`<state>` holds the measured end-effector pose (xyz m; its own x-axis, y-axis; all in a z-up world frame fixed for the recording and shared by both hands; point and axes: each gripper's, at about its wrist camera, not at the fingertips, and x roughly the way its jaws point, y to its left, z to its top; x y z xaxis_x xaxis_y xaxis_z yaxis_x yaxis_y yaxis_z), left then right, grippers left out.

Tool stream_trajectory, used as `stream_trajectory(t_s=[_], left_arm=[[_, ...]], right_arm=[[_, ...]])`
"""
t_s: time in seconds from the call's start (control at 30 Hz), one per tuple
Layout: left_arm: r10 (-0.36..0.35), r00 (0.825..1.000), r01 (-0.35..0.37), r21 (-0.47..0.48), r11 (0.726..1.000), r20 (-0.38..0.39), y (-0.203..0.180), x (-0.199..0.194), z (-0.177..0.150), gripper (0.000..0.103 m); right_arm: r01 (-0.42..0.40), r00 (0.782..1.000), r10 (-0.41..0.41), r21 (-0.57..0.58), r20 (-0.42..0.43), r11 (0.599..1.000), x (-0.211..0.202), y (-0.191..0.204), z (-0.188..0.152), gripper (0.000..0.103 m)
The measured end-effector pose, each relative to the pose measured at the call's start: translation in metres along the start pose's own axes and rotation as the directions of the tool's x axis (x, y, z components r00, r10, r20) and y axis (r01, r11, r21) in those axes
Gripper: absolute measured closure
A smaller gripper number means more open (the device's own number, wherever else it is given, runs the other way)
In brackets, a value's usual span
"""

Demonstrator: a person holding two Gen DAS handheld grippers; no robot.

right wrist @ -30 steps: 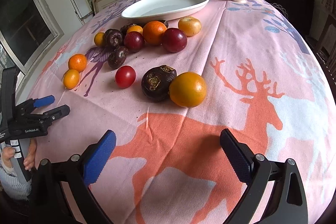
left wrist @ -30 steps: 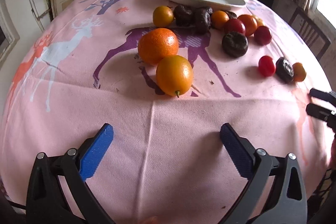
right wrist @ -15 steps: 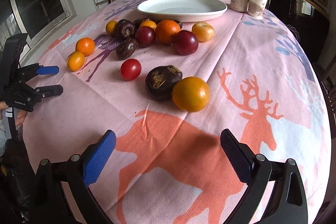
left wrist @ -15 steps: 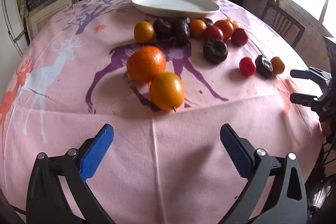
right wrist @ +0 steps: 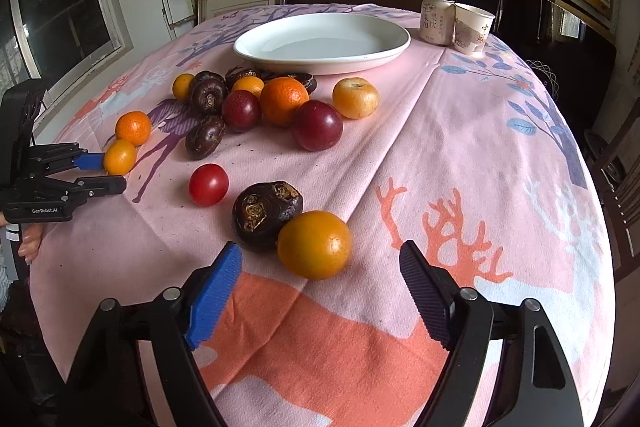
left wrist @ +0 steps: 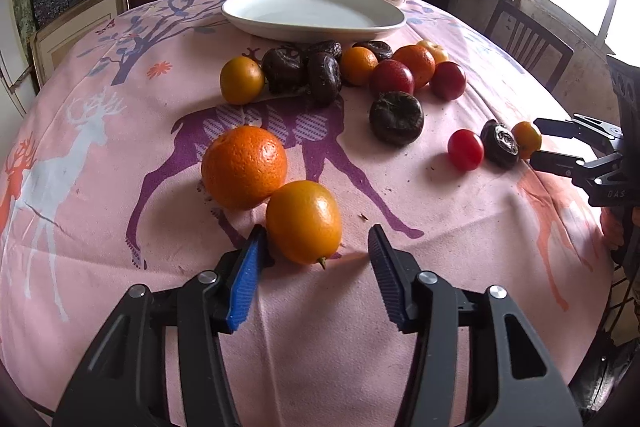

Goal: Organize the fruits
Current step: 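Close the left tool on a small orange while the right tool grasps another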

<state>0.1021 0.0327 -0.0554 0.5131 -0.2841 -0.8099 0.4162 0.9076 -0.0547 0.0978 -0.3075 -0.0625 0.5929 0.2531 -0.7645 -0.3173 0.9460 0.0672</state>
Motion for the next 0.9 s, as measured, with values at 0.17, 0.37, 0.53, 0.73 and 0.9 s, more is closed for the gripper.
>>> stream_trajectory(t_s=[0.17,0.37,0.53,0.73,0.9], left_arm=[[-0.023,1.0,0.023,-0.012,1.0,0.005,0.001,0.002,0.005,0.052],[-0.078,0.997,0.078,0.002,0.997,0.013,-0.001,0.0,0.001,0.07],[-0.103,0.994,0.102,0.013,0.995,0.034,-0.009,-0.009,-0.008,0.07],[-0.117,0.986,0.113,0.038,0.993,0.119,-0.014,-0.028,0.033,0.07],[-0.104,0.978,0.105,0.006,0.994,0.182,-0.002,-0.013,0.104,0.07]], right_arm=[[-0.066,0.998,0.066,0.028,-0.02,0.997,0.01,-0.004,0.003,0.046],[-0.119,0.993,0.12,0.048,-0.02,0.992,0.008,-0.005,-0.002,0.063],[-0.143,0.99,0.143,0.08,0.0,0.987,-0.002,-0.007,-0.006,0.063],[-0.148,0.983,0.141,0.055,0.116,0.987,-0.024,-0.005,0.038,0.063],[-0.179,0.966,0.165,0.052,0.198,0.982,-0.013,-0.004,0.105,0.063]])
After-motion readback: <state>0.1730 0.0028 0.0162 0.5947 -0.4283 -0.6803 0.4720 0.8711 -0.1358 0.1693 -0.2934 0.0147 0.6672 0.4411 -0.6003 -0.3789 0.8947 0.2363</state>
